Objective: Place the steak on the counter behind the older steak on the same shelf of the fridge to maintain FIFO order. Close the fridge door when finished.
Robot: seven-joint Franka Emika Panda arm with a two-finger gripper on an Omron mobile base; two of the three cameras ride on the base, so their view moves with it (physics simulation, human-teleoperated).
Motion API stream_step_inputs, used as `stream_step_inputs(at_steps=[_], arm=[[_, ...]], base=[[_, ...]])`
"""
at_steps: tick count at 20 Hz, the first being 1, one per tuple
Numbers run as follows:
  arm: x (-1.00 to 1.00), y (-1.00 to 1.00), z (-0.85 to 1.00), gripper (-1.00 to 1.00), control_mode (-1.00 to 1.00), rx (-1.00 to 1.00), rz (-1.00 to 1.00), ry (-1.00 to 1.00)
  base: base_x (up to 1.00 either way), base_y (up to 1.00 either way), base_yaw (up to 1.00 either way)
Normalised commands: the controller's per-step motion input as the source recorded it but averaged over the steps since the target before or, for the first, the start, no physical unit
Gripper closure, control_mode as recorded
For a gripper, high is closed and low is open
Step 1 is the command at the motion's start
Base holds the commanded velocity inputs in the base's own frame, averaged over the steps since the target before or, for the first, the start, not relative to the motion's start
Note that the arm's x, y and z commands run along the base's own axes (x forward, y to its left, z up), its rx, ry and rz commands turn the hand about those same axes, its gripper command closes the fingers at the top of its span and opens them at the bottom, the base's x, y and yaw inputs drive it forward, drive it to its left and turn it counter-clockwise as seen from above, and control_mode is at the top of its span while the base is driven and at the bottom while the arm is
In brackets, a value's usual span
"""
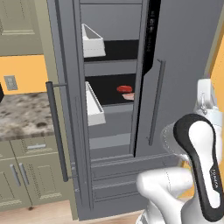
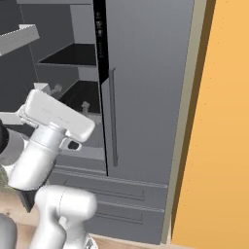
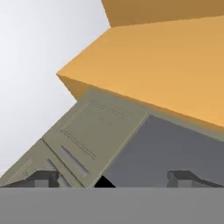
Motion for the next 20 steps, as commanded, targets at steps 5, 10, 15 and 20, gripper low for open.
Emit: stream_step_inputs(at_steps=[5, 10, 15, 20], arm=[[-0.67, 0.35, 0.06, -1.00, -1.00, -0.73, -0.34, -0.29], [-0.07, 0.55, 0.00, -1.00, -1.00, -0.74, -0.26, -0.16], [0.00, 0.72, -0.06, -1.00, -1.00, -0.64, -0.21, -0.01], [-0.01, 0.88, -0.15, -1.00, -1.00, -0.54, -0.25, 0.05]], base=[[0.00, 0.00, 0.00], [0.00, 0.00, 0.00], [0.00, 0.00, 0.00], [0.00, 0.00, 0.00]])
